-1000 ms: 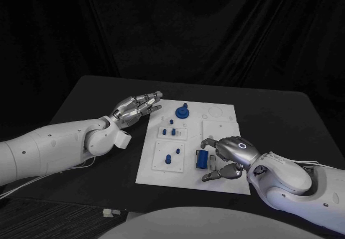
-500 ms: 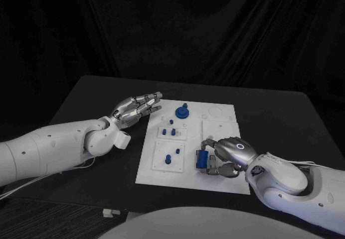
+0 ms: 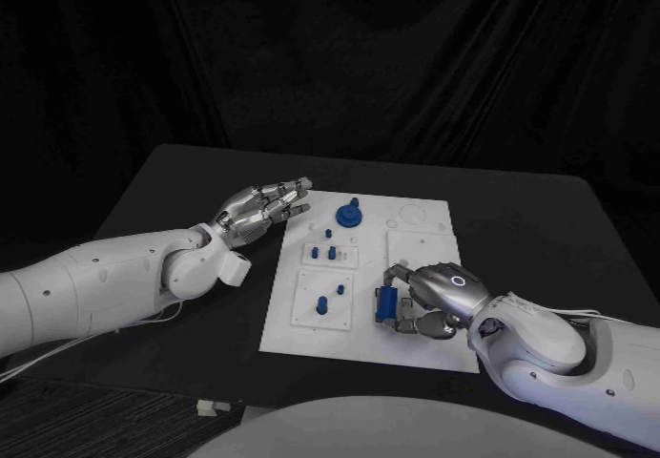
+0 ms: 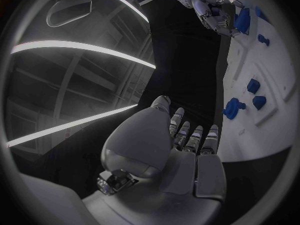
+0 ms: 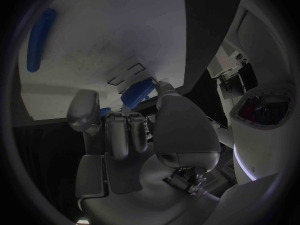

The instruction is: Assemble the parts on the task board

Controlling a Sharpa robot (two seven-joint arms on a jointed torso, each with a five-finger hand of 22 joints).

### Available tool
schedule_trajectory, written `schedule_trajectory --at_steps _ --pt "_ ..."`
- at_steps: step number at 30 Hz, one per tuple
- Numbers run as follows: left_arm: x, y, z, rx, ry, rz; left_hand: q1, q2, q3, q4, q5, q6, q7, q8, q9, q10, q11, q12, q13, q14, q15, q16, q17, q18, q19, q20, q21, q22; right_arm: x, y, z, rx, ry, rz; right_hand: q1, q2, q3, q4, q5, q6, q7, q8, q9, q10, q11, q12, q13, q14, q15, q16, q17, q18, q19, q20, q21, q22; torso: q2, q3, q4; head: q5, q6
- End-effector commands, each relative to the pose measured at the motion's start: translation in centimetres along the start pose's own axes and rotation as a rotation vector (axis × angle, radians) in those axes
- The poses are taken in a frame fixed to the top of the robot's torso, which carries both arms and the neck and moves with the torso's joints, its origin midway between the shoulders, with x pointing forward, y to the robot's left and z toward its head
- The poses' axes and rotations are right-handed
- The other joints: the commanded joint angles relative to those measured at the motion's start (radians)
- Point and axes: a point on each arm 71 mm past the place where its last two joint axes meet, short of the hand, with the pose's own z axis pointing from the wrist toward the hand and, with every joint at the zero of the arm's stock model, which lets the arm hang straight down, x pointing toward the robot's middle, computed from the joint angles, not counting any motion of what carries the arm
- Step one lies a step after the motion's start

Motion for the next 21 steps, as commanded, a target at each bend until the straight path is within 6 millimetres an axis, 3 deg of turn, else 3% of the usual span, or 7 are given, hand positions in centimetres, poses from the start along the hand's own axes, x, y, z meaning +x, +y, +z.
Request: schedule_trajectory --at_steps 1,6,9,10,13,18,21 --pt "0.21 0.02 0.07 0.008 0.013 -0.016 0.008 -0.001 0.007 0.000 0.006 0.003 0.000 0.007 0.002 0.001 0.006 0.002 0.001 0.001 0.006 0.004 0.001 -0.002 0.006 0.004 0.005 0.001 0.02 0.03 -0.03 0.001 -0.013 -0.003 0.017 0.001 0.007 0.001 0.024 -0.008 -0.003 0.011 -0.004 0.105 -0.005 0.003 0.263 0.099 -0.004 -0.004 0.241 0.012 0.001 0.000 -0.007 0.126 -0.001 -0.0001 0.0005 0.000 0.000" --pt "0.20 0.05 0.06 0.007 0.013 -0.017 0.008 -0.001 0.007 0.000 0.006 0.003 0.000 0.007 0.002 0.001 0.006 0.002 0.001 0.001 0.006 0.004 0.001 -0.002 0.006 0.004 0.005 0.001 0.00 0.11 -0.01 -0.007 -0.016 -0.002 0.037 -0.003 0.011 -0.003 0.051 -0.016 -0.004 0.026 -0.015 0.105 -0.006 0.003 0.263 0.099 -0.004 -0.004 0.241 0.012 0.002 -0.001 -0.011 0.127 0.000 -0.0002 0.0005 0.000 0.000" --pt "0.21 0.06 0.05 0.006 0.013 -0.017 0.008 -0.001 0.007 0.000 0.006 0.003 0.000 0.007 0.002 0.001 0.006 0.002 0.001 0.001 0.006 0.004 0.001 -0.002 0.006 0.004 0.005 0.001 -0.05 0.16 -0.02 -0.013 -0.022 0.001 0.045 -0.004 0.016 0.003 0.120 -0.020 -0.004 0.044 -0.028 0.105 -0.006 0.003 0.263 0.099 -0.005 -0.004 0.241 0.012 0.003 -0.001 -0.012 0.129 0.000 -0.0003 0.0001 0.002 0.000" --pt "0.21 0.07 0.05 0.006 0.013 -0.017 0.008 -0.001 0.007 0.000 0.006 0.003 0.000 0.007 0.002 0.001 0.006 0.002 0.001 0.001 0.006 0.004 0.001 -0.002 0.006 0.004 0.005 0.001 -0.08 0.18 -0.03 -0.016 -0.026 0.002 0.045 -0.004 0.016 0.003 0.124 -0.020 -0.004 0.045 -0.030 0.105 -0.006 0.003 0.263 0.099 -0.005 -0.004 0.241 0.012 0.003 -0.001 -0.012 0.129 -0.001 -0.0003 -0.0002 0.002 0.000" --pt "0.20 0.07 0.03 0.005 0.013 -0.017 0.008 -0.001 0.007 0.000 0.006 0.003 0.000 0.007 0.002 0.001 0.006 0.002 0.001 0.001 0.006 0.004 0.001 -0.002 0.006 0.004 0.005 0.001 -0.17 0.23 -0.08 -0.022 -0.036 0.009 0.039 -0.003 0.025 0.006 0.216 -0.014 -0.004 0.064 -0.050 0.105 -0.007 0.003 0.263 0.100 -0.005 -0.003 0.243 0.011 0.006 -0.002 -0.011 0.131 -0.001 -0.0001 -0.0004 0.003 0.000" --pt "0.19 0.07 0.01 0.006 0.013 -0.017 0.008 -0.001 0.007 0.000 0.006 0.003 0.000 0.007 0.002 0.001 0.006 0.002 0.001 0.001 0.006 0.004 0.001 -0.002 0.006 0.004 0.005 0.001 -0.31 0.31 -0.16 -0.029 -0.051 0.021 0.002 0.002 0.038 0.009 0.299 0.000 -0.004 0.072 -0.079 0.105 -0.007 0.003 0.263 0.101 -0.006 -0.001 0.246 0.010 0.010 -0.002 -0.008 0.133 -0.001 0.0000 -0.0003 0.005 0.000" --pt "0.17 0.08 0.00 0.005 0.013 -0.018 0.009 0.000 0.010 -0.001 0.006 0.004 0.002 0.007 0.002 0.001 0.007 0.002 0.001 0.001 0.006 0.004 0.002 -0.003 0.006 0.004 0.005 0.001 -0.36 0.32 -0.23 -0.030 -0.054 0.027 -0.022 0.007 0.045 0.011 0.323 0.008 -0.004 0.074 -0.096 0.105 -0.007 0.003 0.263 0.101 -0.006 0.000 0.248 0.010 0.011 -0.002 -0.006 0.134 -0.001 0.0000 -0.0003 0.005 0.000"
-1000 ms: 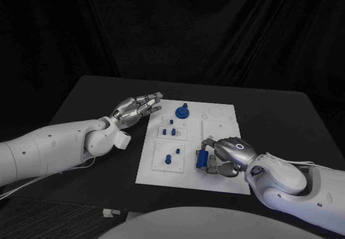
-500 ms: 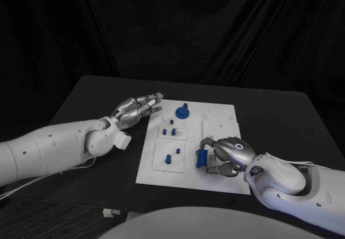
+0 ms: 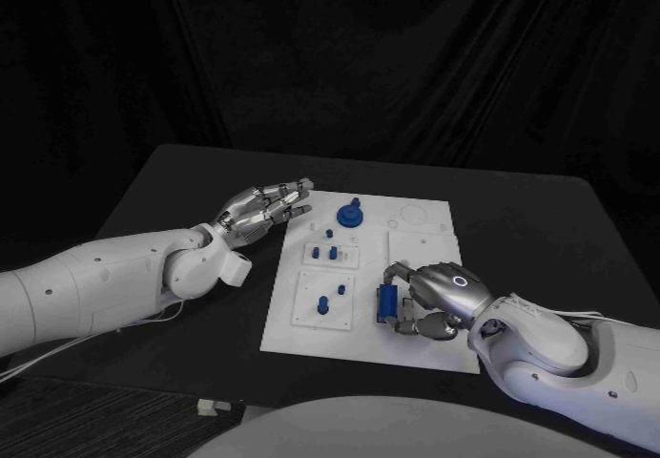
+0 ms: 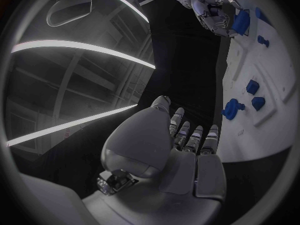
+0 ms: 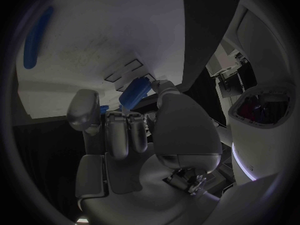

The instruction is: Assemble the parts on the task board

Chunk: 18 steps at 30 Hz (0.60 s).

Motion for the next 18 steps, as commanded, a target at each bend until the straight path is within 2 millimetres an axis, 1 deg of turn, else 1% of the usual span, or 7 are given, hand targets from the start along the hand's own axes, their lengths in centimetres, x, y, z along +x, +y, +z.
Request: schedule_trajectory --at_steps 1,4,5,6,14,18 --pt "0.15 -0.01 0.02 0.010 0.009 -0.014 0.009 0.000 0.004 -0.001 0.006 0.004 0.002 0.004 0.002 0.001 0.007 0.002 0.001 0.001 0.006 0.004 0.002 -0.003 0.006 0.004 0.005 0.001 -0.20 0.19 -0.14 -0.014 -0.031 0.018 -0.030 0.014 0.010 0.001 0.019 0.020 -0.010 0.010 -0.010 0.105 -0.007 0.003 0.263 0.101 -0.006 0.000 0.247 0.010 0.007 0.001 0.001 0.134 0.000 0.0000 -0.0002 0.000 0.000" --pt "0.11 -0.01 0.00 0.010 0.008 -0.014 0.008 0.000 0.005 -0.001 0.006 0.004 0.002 0.004 0.002 0.001 0.008 0.002 0.001 0.001 0.006 0.004 0.002 -0.003 0.006 0.004 0.005 0.002 -0.22 0.16 -0.22 -0.014 -0.030 0.020 -0.054 0.018 0.023 0.001 0.054 0.033 -0.010 0.007 -0.031 0.105 -0.007 0.003 0.263 0.101 -0.006 0.000 0.247 0.010 0.008 0.002 0.001 0.135 0.000 -0.0002 -0.0001 0.001 0.000" --pt "0.09 -0.01 0.00 0.010 0.008 -0.013 0.008 0.000 0.005 -0.001 0.006 0.004 0.002 0.004 0.002 0.001 0.008 0.002 0.001 0.001 0.006 0.004 0.002 -0.003 0.006 0.004 0.005 0.002 -0.22 0.16 -0.25 -0.013 -0.030 0.021 -0.067 0.019 0.036 0.001 0.093 0.040 -0.010 0.004 -0.046 0.105 -0.007 0.003 0.263 0.101 -0.006 0.000 0.247 0.010 0.008 0.001 -0.001 0.135 0.001 -0.0003 -0.0001 0.001 0.000" --pt "0.07 -0.01 -0.01 0.010 0.007 -0.013 0.008 0.000 0.005 -0.001 0.006 0.004 0.002 0.004 0.002 0.001 0.008 0.002 0.001 0.001 0.006 0.004 0.002 -0.003 0.006 0.004 0.005 0.002 -0.23 0.15 -0.27 -0.013 -0.029 0.022 -0.072 0.019 0.040 0.001 0.100 0.042 -0.010 0.002 -0.051 0.105 -0.007 0.003 0.263 0.101 -0.006 0.000 0.247 0.010 0.008 0.001 0.000 0.135 0.001 -0.0003 -0.0001 0.001 0.000" --pt "0.04 0.01 -0.01 0.009 0.007 -0.013 0.008 0.001 0.007 0.000 0.006 0.004 0.003 0.004 0.002 0.001 0.009 0.002 0.001 0.001 0.006 0.004 0.002 -0.003 0.006 0.004 0.005 0.002 -0.18 0.10 -0.46 -0.007 -0.013 0.023 -0.077 0.018 0.043 0.001 0.101 0.044 -0.010 0.000 -0.056 0.105 -0.007 0.003 0.263 0.101 -0.006 0.000 0.247 0.010 0.008 0.001 -0.001 0.135 0.001 -0.0002 -0.0001 -0.002 0.000" --pt "0.05 0.03 0.01 0.008 0.008 -0.014 0.008 0.001 0.007 0.000 0.006 0.004 0.003 0.004 0.002 0.001 0.009 0.002 0.001 0.001 0.006 0.004 0.002 -0.003 0.006 0.004 0.005 0.002 -0.05 0.04 -0.51 -0.003 0.007 0.022 -0.083 0.018 0.050 0.000 0.106 0.042 -0.008 -0.007 -0.068 0.105 -0.006 0.003 0.263 0.101 -0.005 -0.001 0.246 0.010 0.008 0.002 -0.002 0.135 0.001 0.0001 -0.0005 -0.001 0.000"
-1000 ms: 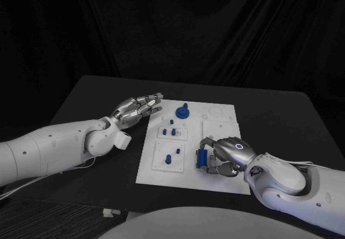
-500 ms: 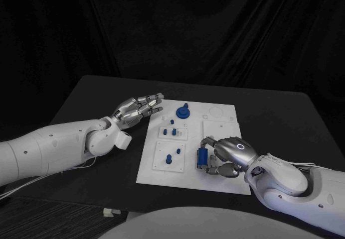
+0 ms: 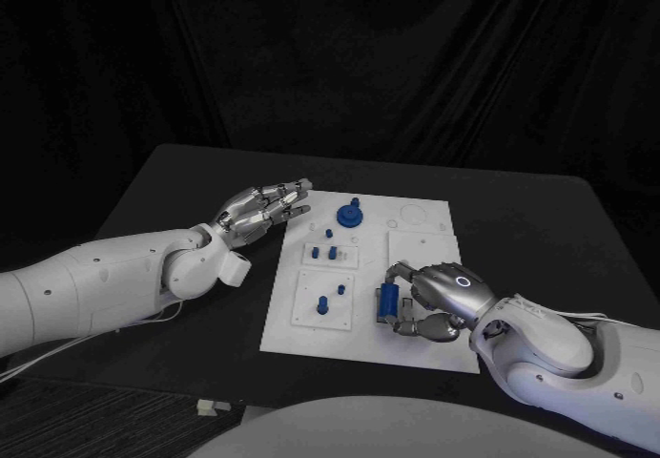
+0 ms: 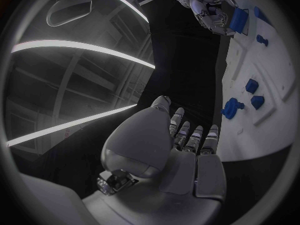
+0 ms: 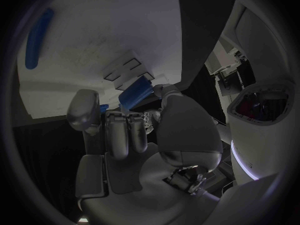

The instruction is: Assemble the parts on the task board

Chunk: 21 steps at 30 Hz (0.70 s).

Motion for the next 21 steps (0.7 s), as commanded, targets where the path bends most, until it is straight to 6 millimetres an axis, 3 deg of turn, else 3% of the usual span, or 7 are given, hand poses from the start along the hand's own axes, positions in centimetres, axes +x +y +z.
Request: schedule_trajectory --at_steps 1,21 --pt "0.19 0.01 0.07 0.011 0.011 -0.015 0.008 0.001 0.005 0.001 0.006 0.004 0.003 0.004 0.002 0.001 0.009 0.002 0.001 0.001 0.006 0.004 0.002 -0.003 0.006 0.004 0.005 0.001 0.18 0.09 -0.10 -0.002 0.020 0.006 -0.001 0.010 0.013 0.000 0.009 0.026 -0.021 -0.014 -0.011 0.105 -0.006 0.003 0.263 0.101 -0.005 -0.001 0.246 0.010 0.007 0.002 -0.004 0.134 0.000 0.0003 -0.0003 0.001 0.000" --pt "0.19 0.13 0.03 0.006 0.012 -0.017 0.008 0.003 0.008 0.002 0.006 0.005 0.003 0.004 0.002 0.002 0.010 0.003 0.001 0.001 0.006 0.004 0.002 -0.004 0.006 0.004 0.005 0.001 0.77 0.19 0.03 0.004 0.095 -0.002 -0.011 -0.010 0.062 -0.001 -0.006 -0.018 -0.007 -0.119 -0.146 0.105 0.007 0.003 0.263 0.105 0.006 0.010 0.263 0.010 0.007 0.011 -0.008 0.134 0.000 0.0000 0.0003 0.001 0.000"
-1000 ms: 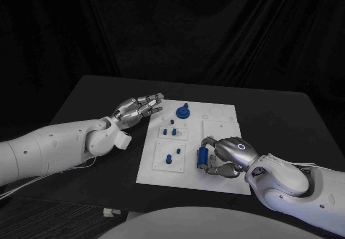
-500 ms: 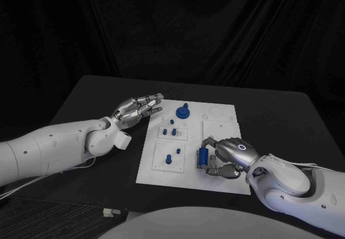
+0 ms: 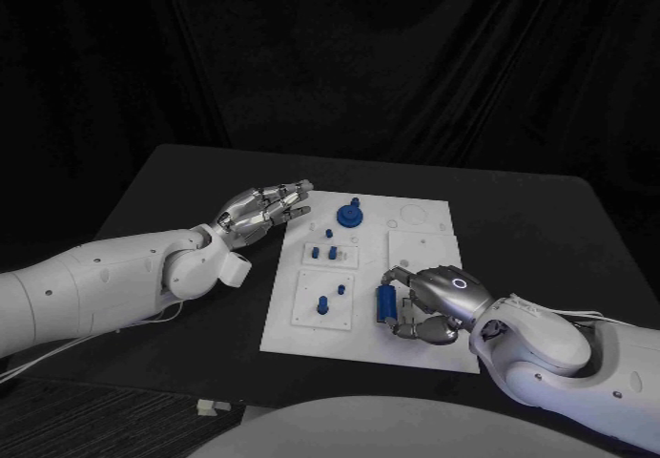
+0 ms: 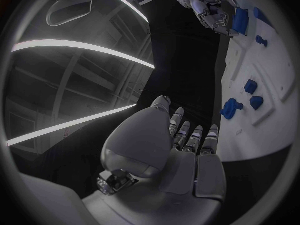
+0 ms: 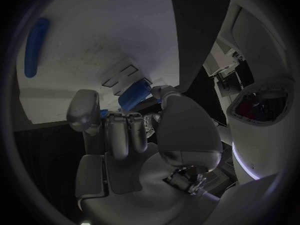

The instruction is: Assemble the parts on the task board

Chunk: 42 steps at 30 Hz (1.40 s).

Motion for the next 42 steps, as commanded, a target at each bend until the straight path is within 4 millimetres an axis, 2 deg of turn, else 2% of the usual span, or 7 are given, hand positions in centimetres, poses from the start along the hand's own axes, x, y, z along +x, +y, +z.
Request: schedule_trajectory --at_steps 1,21,33,34,36,38,42 --pt "0.17 0.00 0.06 0.010 0.010 -0.015 0.008 0.003 0.005 -0.001 0.006 0.005 0.003 0.004 0.002 -0.002 0.006 0.003 0.001 0.001 0.006 0.004 0.002 -0.004 0.006 0.004 0.005 0.001 0.48 -0.02 -0.07 0.005 0.044 -0.003 -0.007 -0.004 0.007 0.002 -0.006 -0.008 0.003 -0.007 -0.009 0.105 0.007 0.003 0.263 0.104 0.006 0.005 0.262 0.010 0.003 0.007 -0.009 0.134 0.000 0.0000 0.0009 0.000 0.000" --pt "0.17 0.14 -0.01 0.005 0.011 -0.017 0.008 0.004 0.007 -0.001 0.006 0.003 0.004 0.004 0.001 -0.002 0.007 0.003 0.001 0.001 0.006 0.004 0.002 -0.004 0.006 0.004 0.005 0.001 0.87 -0.35 0.06 0.039 0.089 -0.019 -0.030 -0.002 0.008 0.002 -0.074 -0.019 0.027 -0.112 -0.148 0.105 0.027 0.003 0.263 0.100 0.023 -0.006 0.244 0.015 -0.007 0.022 -0.040 0.127 0.000 0.0001 0.0005 0.002 0.000" --pt "0.19 0.20 -0.01 0.001 0.012 -0.018 0.007 0.005 0.009 0.000 0.006 0.003 0.005 0.004 0.001 -0.002 0.008 0.002 0.001 0.001 0.006 0.005 0.002 -0.004 0.007 0.004 0.005 0.003 0.82 -0.51 -0.01 0.054 0.085 -0.018 -0.039 0.014 -0.004 0.001 -0.178 0.004 0.036 -0.203 -0.243 0.105 0.036 0.003 0.263 0.096 0.031 -0.014 0.231 0.018 -0.010 0.031 -0.060 0.123 0.000 0.0001 0.0011 0.000 0.000" --pt "0.19 0.21 -0.01 0.001 0.013 -0.019 0.007 0.005 0.009 0.000 0.006 0.003 0.005 0.004 0.001 -0.002 0.008 0.002 0.001 0.001 0.006 0.005 0.002 -0.004 0.007 0.004 0.005 0.003 0.82 -0.51 -0.02 0.054 0.084 -0.018 -0.039 0.014 -0.009 0.001 -0.200 -0.004 0.034 -0.221 -0.257 0.105 0.034 0.003 0.263 0.096 0.030 -0.015 0.231 0.019 -0.010 0.031 -0.061 0.123 0.000 0.0001 0.0012 0.000 0.000" --pt "0.19 0.23 -0.01 0.000 0.013 -0.019 0.007 0.005 0.009 0.000 0.006 0.003 0.005 0.004 0.001 -0.002 0.008 0.003 0.001 0.001 0.006 0.005 0.002 -0.004 0.008 0.004 0.006 0.004 0.81 -0.51 -0.03 0.054 0.083 -0.018 -0.035 0.013 -0.027 0.001 -0.302 -0.029 0.030 -0.265 -0.287 0.105 0.031 0.003 0.263 0.095 0.027 -0.018 0.226 0.020 -0.011 0.028 -0.068 0.122 0.000 0.0002 0.0012 0.000 0.000" --pt "0.19 0.24 -0.01 0.000 0.013 -0.019 0.007 0.005 0.010 0.000 0.006 0.003 0.005 0.004 0.001 -0.002 0.008 0.002 0.001 0.001 0.006 0.004 0.002 -0.004 0.008 0.004 0.006 0.004 0.80 -0.50 -0.04 0.055 0.082 -0.017 -0.031 0.013 -0.036 0.001 -0.344 -0.037 0.029 -0.279 -0.297 0.105 0.030 0.003 0.263 0.095 0.026 -0.018 0.225 0.020 -0.012 0.027 -0.071 0.121 -0.001 0.0002 0.0007 0.000 0.000" --pt "0.18 0.25 -0.02 -0.001 0.012 -0.019 0.007 0.005 0.010 0.000 0.006 0.003 0.005 0.004 0.001 -0.002 0.008 0.002 0.001 0.001 0.006 0.004 0.002 -0.004 0.008 0.004 0.006 0.004 0.74 -0.50 -0.07 0.054 0.076 -0.015 -0.006 -0.003 -0.104 0.005 -0.626 -0.099 0.016 -0.348 -0.335 0.105 0.019 0.003 0.263 0.090 0.018 -0.029 0.209 0.024 -0.016 0.021 -0.097 0.115 -0.001 0.0002 0.0002 0.002 0.000"
